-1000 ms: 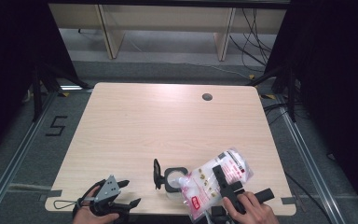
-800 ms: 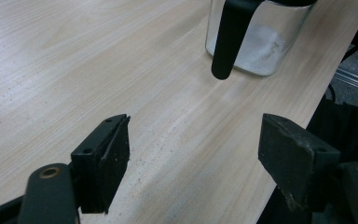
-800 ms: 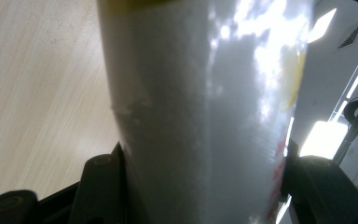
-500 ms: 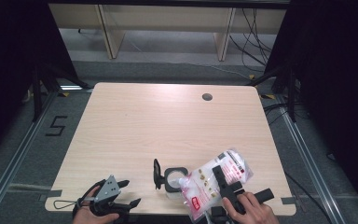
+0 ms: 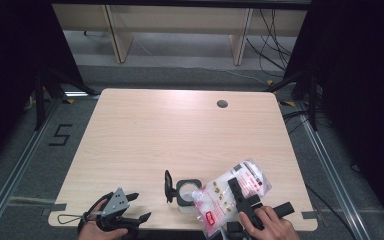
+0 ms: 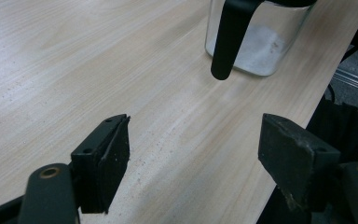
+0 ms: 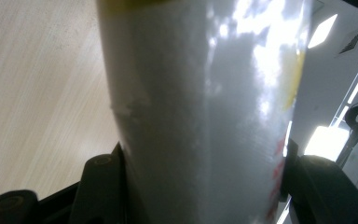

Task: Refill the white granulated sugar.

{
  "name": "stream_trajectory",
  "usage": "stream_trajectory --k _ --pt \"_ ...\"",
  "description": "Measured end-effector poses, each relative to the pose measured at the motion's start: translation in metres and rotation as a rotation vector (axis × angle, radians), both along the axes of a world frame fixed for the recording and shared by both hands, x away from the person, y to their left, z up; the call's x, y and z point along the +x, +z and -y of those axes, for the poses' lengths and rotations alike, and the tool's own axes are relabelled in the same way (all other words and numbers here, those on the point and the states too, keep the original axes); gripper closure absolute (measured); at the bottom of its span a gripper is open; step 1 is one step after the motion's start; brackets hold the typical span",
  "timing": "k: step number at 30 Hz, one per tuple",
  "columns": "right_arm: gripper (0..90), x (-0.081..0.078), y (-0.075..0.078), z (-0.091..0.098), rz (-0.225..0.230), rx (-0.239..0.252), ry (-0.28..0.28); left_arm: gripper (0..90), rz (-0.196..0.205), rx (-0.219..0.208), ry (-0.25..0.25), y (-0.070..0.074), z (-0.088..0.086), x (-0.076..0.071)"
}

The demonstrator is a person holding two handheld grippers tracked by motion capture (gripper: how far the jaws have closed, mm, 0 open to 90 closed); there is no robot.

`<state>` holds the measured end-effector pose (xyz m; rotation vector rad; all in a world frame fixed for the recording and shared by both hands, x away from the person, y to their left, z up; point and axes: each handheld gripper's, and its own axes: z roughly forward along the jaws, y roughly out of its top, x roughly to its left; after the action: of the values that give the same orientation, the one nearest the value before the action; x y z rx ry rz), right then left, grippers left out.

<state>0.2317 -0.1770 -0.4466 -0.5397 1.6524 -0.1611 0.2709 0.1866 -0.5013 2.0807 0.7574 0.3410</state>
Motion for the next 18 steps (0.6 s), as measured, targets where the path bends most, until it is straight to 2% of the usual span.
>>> stream_trajectory --k 3,5,6,9,10,11,12,13,14,16,17,18 --pt "48.1 0.0001 0.0002 0.0000 0.000 -0.004 0.001 24.5 -0.001 -0.001 0.000 -0.0001 0.0000 0.0001" --pt "48.1 -0.0002 -0.0005 0.0006 -0.001 0.014 -0.003 24.4 0.000 -0.001 0.000 -0.0001 0.0000 0.0001" --pt "48.1 0.0014 0.0015 0.0007 0.008 -0.019 0.023 24.4 0.001 -0.001 0.000 -0.0001 0.0000 0.0002" --pt "48.1 0.0017 0.0020 0.0011 0.011 -0.022 0.025 24.4 0.017 0.010 -0.017 0.0002 -0.0008 0.0017" --pt "48.1 0.0009 0.0019 0.0021 0.006 -0.017 0.011 24.4 0.018 0.012 -0.017 0.0006 -0.0010 0.0015" --pt "48.1 0.0006 0.0002 0.0028 0.000 0.017 0.006 24.4 0.018 0.012 -0.017 0.0006 -0.0010 0.0015" --pt "48.1 0.0006 0.0002 0.0028 0.000 0.017 0.006 24.4 0.018 0.011 -0.016 0.0005 -0.0011 0.0016" --pt "48.1 0.0021 0.0044 0.0030 0.013 -0.031 0.025 24.4 0.017 0.009 -0.017 0.0005 -0.0011 0.0015" --pt "48.1 0.0021 0.0044 0.0030 0.013 -0.031 0.025 24.4 0.016 0.005 -0.016 0.0002 -0.0009 0.0017" --pt "48.1 -0.0001 0.0005 0.0058 0.009 0.031 -0.020 24.4 0.016 0.005 -0.016 0.0001 -0.0009 0.0016" --pt "48.1 -0.0001 0.0005 0.0058 0.009 0.031 -0.020 24.4 0.017 0.006 -0.017 0.0002 -0.0009 0.0016" --pt "48.1 0.0010 0.0021 0.0050 0.014 0.004 -0.001 24.4 0.017 0.005 -0.017 0.0002 -0.0008 0.0016"
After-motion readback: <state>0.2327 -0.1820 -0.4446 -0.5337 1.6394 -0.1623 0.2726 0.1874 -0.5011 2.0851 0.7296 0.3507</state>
